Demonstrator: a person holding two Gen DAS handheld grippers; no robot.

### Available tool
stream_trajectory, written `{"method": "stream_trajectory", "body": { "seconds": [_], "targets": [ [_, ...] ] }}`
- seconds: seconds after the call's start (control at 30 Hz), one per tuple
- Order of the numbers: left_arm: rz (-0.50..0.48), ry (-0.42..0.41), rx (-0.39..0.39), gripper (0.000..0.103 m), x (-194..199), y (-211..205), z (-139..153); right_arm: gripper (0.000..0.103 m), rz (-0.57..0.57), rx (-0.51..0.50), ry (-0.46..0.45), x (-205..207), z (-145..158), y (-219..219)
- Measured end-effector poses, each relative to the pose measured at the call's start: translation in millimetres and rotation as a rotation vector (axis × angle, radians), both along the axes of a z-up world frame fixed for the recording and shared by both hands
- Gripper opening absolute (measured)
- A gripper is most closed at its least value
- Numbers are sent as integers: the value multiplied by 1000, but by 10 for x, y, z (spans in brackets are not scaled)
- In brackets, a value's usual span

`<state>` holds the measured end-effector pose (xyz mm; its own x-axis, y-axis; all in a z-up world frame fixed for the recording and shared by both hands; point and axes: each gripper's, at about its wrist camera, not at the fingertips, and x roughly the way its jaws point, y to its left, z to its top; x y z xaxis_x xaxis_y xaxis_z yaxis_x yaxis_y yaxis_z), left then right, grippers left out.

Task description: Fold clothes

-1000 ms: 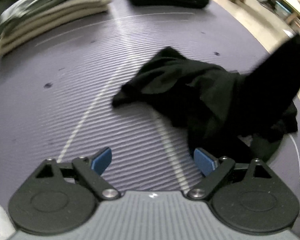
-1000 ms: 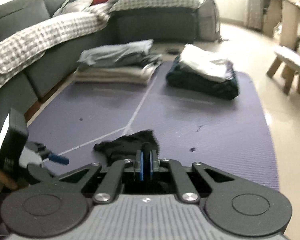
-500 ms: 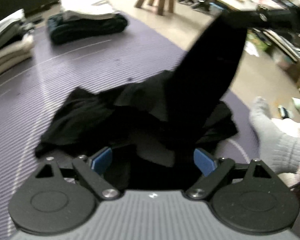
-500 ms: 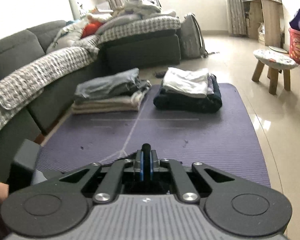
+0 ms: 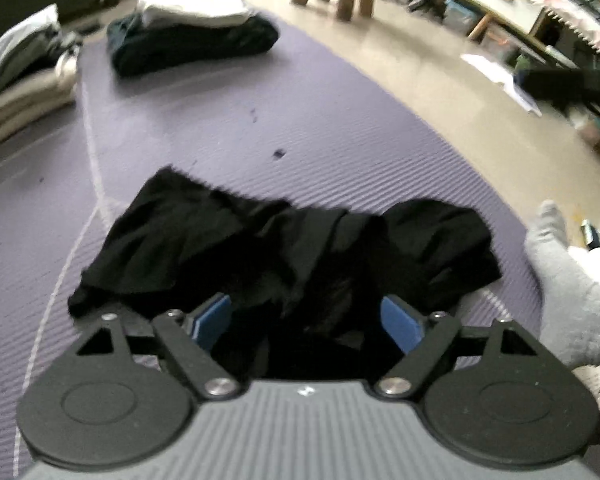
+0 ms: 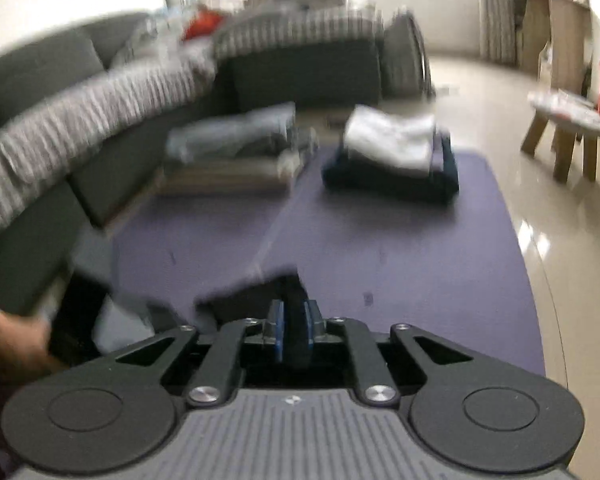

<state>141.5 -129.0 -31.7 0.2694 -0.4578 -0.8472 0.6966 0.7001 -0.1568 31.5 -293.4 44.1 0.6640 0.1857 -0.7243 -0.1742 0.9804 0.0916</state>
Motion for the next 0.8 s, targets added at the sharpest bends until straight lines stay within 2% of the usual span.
{"method": "stream_trajectory", "body": {
  "seconds": [0.07,0.2,0.23,0.5,0.63,0.8],
  "targets": [
    [6,-5,19,81,3,8,-21,25,29,-58,69,8,-205,68],
    [29,17,69,64,48,46,-88,30,81,-131,176,35,-521,210],
    [37,24,84,63,61,50,-105,31,96,-146,183,34,-561,250],
    [56,54,71,65,70,115,-133,38,299,-278,247,-38,-947,697],
    [52,58,62,65,53,117,-102,39,325,-297,266,-45,-1067,733],
    [52,62,50,66,28,149,-71,39,317,-266,308,6,-1219,647]
  ]
}}
